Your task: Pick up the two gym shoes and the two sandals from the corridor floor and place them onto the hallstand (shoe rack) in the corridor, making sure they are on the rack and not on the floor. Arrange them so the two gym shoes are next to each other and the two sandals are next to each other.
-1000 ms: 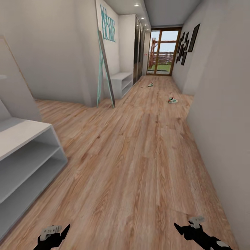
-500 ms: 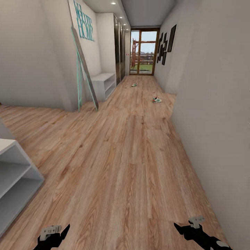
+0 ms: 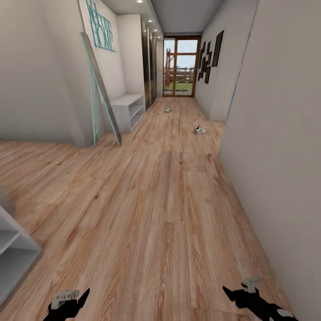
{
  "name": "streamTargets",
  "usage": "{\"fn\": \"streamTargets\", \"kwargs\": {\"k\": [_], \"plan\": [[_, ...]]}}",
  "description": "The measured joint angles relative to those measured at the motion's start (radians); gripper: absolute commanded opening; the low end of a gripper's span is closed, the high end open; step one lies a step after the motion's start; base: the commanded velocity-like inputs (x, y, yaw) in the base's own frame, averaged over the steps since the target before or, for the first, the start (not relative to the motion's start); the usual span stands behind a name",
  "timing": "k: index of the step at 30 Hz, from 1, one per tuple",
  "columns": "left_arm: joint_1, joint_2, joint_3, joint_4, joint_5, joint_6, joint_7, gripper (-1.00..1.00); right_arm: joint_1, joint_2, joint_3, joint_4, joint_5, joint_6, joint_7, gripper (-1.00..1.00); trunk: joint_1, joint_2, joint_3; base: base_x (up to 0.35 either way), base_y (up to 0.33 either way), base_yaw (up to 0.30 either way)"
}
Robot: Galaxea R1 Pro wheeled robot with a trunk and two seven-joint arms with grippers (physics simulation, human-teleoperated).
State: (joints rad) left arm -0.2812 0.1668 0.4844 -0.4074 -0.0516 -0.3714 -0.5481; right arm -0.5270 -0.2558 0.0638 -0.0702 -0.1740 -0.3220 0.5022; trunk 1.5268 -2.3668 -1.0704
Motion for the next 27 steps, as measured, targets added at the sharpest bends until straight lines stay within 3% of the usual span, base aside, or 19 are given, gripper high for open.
{"fn": "streamTargets", "kwargs": {"k": [27], "plan": [[0.0, 0.0, 0.0, 0.001, 0.0, -0.001, 0.0, 1.0, 0.0, 0.01, 0.001, 0.002, 0.003, 0.0, -0.002, 1.0, 0.0, 0.0, 0.0, 0.339, 0.0, 0.0]]}}
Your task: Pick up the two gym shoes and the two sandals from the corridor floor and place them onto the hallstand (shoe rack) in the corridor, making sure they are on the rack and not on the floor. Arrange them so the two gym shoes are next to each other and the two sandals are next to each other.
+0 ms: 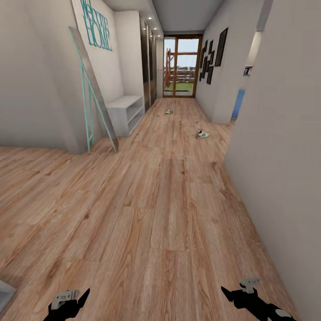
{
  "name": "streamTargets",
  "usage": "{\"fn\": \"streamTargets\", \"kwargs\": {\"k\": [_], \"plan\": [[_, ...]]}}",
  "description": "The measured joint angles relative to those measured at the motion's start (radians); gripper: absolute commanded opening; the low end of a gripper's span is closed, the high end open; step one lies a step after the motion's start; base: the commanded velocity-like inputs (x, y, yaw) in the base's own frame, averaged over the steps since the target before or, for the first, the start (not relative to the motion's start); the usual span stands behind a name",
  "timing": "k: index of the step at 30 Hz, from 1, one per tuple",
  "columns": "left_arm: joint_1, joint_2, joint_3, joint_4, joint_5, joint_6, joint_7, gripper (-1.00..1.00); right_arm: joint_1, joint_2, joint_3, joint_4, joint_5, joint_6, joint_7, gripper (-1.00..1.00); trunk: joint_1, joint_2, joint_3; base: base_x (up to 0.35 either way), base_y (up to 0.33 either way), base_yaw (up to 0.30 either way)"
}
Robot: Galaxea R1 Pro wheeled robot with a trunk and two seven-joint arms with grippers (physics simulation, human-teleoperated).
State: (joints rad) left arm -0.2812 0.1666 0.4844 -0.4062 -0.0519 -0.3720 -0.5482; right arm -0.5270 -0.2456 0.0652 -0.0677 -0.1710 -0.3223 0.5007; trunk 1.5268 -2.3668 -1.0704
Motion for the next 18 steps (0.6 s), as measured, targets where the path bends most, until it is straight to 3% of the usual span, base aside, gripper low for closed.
{"fn": "streamTargets", "kwargs": {"k": [18], "plan": [[0.0, 0.0, 0.0, 0.0, 0.0, -0.001, 0.0, 1.0, 0.006, 0.001, 0.0, 0.014, -0.004, -0.002, 0.0, 1.0, 0.0, 0.0, 0.0, 0.338, 0.0, 0.0]]}}
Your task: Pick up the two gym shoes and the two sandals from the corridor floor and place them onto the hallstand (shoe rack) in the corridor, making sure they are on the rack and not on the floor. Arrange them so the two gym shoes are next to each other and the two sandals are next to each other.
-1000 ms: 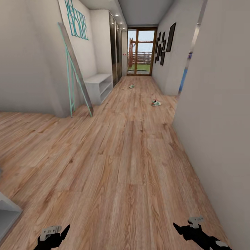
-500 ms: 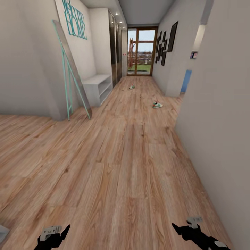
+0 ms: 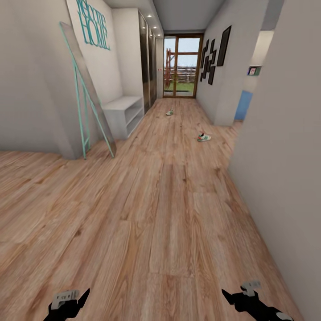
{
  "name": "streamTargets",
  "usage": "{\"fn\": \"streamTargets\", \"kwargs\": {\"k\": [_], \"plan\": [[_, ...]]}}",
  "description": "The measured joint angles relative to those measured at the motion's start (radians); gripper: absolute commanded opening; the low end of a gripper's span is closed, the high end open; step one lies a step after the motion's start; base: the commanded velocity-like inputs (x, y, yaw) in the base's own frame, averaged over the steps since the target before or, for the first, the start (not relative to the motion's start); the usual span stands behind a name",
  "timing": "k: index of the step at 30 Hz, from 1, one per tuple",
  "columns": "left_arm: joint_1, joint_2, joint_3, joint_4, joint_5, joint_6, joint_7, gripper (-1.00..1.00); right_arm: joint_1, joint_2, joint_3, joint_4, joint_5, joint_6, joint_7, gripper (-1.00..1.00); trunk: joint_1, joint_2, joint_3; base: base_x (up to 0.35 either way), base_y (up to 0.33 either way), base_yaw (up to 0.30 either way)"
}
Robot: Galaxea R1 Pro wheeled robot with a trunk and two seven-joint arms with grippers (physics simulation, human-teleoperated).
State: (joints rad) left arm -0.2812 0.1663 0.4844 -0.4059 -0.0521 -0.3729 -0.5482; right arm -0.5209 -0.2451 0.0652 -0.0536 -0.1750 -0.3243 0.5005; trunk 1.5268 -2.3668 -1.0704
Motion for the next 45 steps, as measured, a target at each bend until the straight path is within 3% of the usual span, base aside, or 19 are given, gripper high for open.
{"fn": "streamTargets", "kwargs": {"k": [45], "plan": [[0.0, 0.0, 0.0, 0.0, 0.001, 0.0, 0.0, 1.0, 0.0, 0.005, 0.001, 0.003, 0.004, 0.002, 0.002, 1.0, 0.0, 0.0, 0.0, 0.338, 0.0, 0.0]]}}
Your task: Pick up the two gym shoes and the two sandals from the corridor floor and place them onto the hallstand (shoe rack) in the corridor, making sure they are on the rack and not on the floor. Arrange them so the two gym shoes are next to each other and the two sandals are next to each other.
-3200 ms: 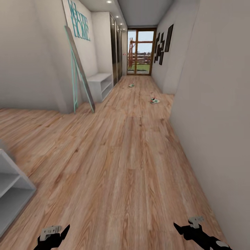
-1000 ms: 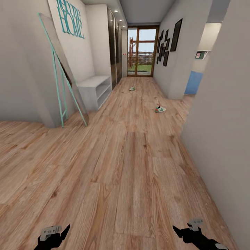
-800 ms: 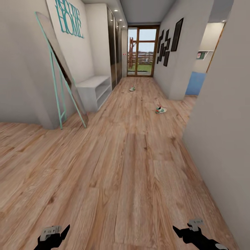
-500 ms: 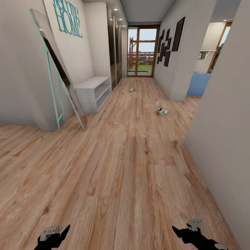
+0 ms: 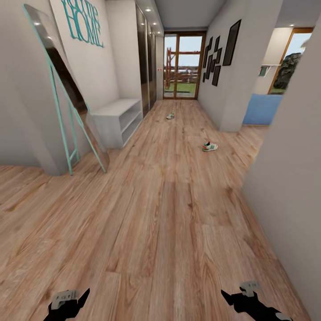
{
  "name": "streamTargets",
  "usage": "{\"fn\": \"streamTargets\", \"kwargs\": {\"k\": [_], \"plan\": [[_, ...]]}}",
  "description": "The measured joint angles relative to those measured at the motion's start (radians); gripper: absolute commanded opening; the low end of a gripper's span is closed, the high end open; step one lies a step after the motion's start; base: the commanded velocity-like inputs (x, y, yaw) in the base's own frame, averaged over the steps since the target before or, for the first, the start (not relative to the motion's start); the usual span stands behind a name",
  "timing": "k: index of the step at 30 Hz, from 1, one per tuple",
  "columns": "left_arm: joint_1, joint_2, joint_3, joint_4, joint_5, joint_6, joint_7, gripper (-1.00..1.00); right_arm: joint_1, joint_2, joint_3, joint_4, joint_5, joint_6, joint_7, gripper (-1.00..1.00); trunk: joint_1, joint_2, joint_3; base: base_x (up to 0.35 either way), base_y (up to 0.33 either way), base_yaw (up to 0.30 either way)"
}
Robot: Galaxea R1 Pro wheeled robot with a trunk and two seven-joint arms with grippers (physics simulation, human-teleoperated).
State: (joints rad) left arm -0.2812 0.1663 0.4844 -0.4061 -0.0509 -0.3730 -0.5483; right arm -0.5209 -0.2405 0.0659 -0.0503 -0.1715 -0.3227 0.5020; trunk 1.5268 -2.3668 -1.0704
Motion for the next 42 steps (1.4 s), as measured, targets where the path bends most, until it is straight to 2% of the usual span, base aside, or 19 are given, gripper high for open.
{"fn": "streamTargets", "kwargs": {"k": [42], "plan": [[0.011, 0.0, 0.0, -0.001, 0.001, 0.0, -0.001, 1.0, 0.0, -0.005, -0.001, 0.0, 0.0, -0.002, 0.0, 1.0, 0.0, 0.0, 0.0, 0.339, 0.0, 0.0]]}}
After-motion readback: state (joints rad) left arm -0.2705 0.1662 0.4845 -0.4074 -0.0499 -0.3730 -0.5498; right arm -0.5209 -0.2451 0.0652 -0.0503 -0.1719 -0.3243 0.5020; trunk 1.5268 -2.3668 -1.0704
